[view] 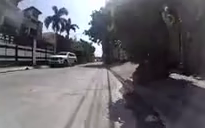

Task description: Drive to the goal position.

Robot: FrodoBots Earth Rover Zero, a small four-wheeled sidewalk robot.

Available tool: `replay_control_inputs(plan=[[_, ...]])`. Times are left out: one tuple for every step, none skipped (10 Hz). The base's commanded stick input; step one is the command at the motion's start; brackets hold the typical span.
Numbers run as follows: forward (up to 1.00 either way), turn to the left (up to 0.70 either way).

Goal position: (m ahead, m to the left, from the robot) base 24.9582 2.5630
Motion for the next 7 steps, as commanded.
replay_control_inputs(plan=[[0.85,0.00],[0.85,0.22],[0.85,0.34],[0.85,0.12],[0.85,0.00],[0.85,0.00],[0.85,0.00]])
